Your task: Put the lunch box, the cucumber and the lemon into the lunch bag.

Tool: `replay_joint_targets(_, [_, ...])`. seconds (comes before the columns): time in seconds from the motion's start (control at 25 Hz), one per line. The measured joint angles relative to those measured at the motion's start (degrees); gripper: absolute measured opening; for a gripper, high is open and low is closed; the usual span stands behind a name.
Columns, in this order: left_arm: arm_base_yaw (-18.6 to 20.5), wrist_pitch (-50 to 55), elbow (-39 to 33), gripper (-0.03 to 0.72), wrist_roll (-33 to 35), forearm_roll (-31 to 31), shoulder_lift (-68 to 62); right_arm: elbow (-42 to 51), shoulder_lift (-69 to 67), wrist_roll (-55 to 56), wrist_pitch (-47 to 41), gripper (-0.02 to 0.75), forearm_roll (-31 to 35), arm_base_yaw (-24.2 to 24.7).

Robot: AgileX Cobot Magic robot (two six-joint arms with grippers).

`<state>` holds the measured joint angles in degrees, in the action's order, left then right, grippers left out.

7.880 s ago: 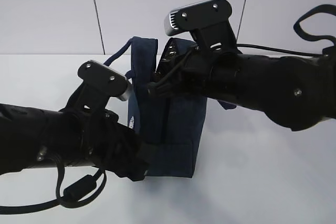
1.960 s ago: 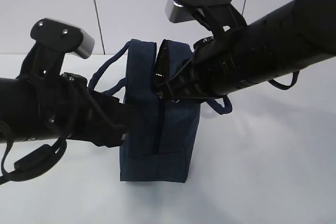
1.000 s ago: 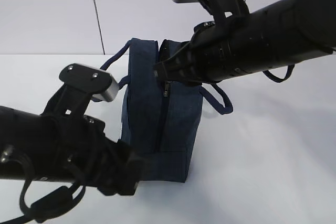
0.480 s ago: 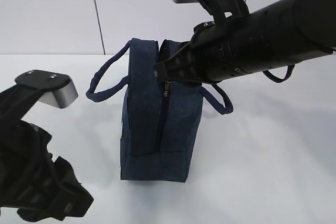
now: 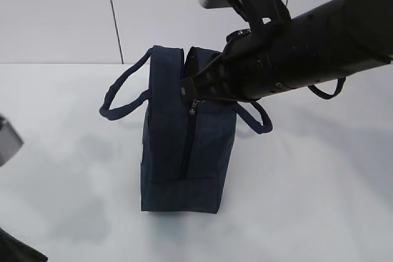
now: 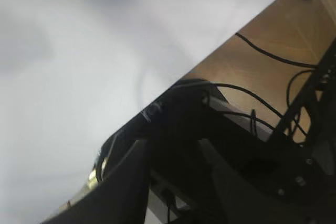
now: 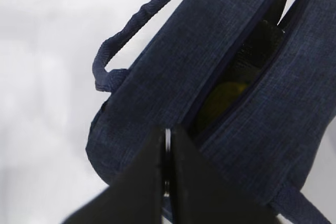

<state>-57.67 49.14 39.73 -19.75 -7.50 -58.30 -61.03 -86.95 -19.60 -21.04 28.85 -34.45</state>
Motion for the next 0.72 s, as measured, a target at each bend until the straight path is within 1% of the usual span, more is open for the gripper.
replay_joint_targets(0.08, [-2.6,-3.1,-3.5,0.21,-3.2,3.2,4.7,0.0,0.0,0.0,-0.1,-0.013,0.0,0.0])
replay_joint_targets(0.2, [-4.8,-11.8,-9.4,0.21,-4.7,7.5,11.8,0.0,0.0,0.0,-0.2,-0.013,0.0,0.0])
replay_joint_targets(0.32, [-5.2,-19.8,-15.0,0.21,-5.1,11.8,17.0,0.0,0.0,0.0,-0.2,-0.013,0.0,0.0])
replay_joint_targets(0.44, [-5.1,-26.8,-19.5,0.226,-5.3,16.2,18.0,0.0,0.0,0.0,-0.3,-0.013,0.0,0.0])
replay_joint_targets(0.56, [-2.0,-33.3,-21.5,0.256,-5.3,19.8,16.4,0.0,0.0,0.0,-0.3,-0.013,0.0,0.0])
replay_joint_targets(0.72, [5.6,-41.9,-21.6,0.286,-5.4,24.4,10.4,0.0,0.0,0.0,-0.3,-0.013,0.0,0.0])
